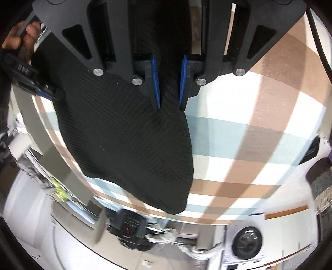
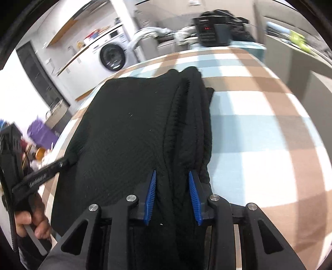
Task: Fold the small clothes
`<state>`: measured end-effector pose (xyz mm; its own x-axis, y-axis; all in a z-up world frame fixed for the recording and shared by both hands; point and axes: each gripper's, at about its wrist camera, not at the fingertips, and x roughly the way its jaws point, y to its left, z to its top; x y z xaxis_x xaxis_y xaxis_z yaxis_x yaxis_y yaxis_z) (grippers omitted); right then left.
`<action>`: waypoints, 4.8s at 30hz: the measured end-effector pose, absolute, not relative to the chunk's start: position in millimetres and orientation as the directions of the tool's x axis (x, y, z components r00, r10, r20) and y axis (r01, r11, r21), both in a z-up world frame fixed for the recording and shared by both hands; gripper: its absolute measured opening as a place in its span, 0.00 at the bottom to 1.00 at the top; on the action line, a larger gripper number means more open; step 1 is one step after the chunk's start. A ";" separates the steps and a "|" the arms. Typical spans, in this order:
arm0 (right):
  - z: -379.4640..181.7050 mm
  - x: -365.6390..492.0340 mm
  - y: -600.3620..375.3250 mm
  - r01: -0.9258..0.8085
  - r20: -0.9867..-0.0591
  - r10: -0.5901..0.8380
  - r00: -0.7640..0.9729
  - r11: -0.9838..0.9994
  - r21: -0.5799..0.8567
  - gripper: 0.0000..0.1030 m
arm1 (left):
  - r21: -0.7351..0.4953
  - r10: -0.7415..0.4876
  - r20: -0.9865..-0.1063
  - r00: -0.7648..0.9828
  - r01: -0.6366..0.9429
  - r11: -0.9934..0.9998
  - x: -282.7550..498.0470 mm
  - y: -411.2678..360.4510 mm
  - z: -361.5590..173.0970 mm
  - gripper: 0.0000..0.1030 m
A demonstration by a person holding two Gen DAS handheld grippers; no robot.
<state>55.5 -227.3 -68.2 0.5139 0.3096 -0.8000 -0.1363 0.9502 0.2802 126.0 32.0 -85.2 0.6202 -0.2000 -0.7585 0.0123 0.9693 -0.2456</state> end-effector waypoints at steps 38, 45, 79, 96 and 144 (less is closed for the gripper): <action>-34.4 103.1 -198.1 -0.301 -0.761 0.365 0.536 0.925 0.231 0.19 | -0.214 -0.328 -0.751 0.574 0.258 0.942 146.3 -22.1 -60.1 0.32; -65.1 130.2 -183.7 -0.293 -0.822 0.308 0.479 0.939 0.181 0.19 | -0.195 -0.292 -0.782 0.551 0.229 0.954 171.9 -6.9 -75.3 0.32; -65.8 59.5 -256.5 -0.157 -0.797 0.412 0.441 0.910 0.383 0.50 | -0.226 -0.202 -0.814 0.545 0.023 0.974 94.5 53.7 -90.3 0.42; -59.2 -2.2 -257.1 -0.240 -0.743 0.491 0.455 0.871 0.429 0.34 | -0.210 -0.177 -0.814 0.554 0.004 0.978 57.3 53.8 -84.9 0.42; -52.6 -17.3 -260.7 -0.269 -0.722 0.505 0.472 0.863 0.427 0.15 | -0.254 -0.371 -0.777 0.508 0.286 0.924 28.0 -49.8 -70.4 0.52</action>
<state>-17.3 -260.7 -52.6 0.4721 0.5051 -0.7225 -0.2694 0.8631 0.4273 28.0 -49.8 -70.4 0.5079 -0.3709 -0.7775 0.2864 0.9239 -0.2537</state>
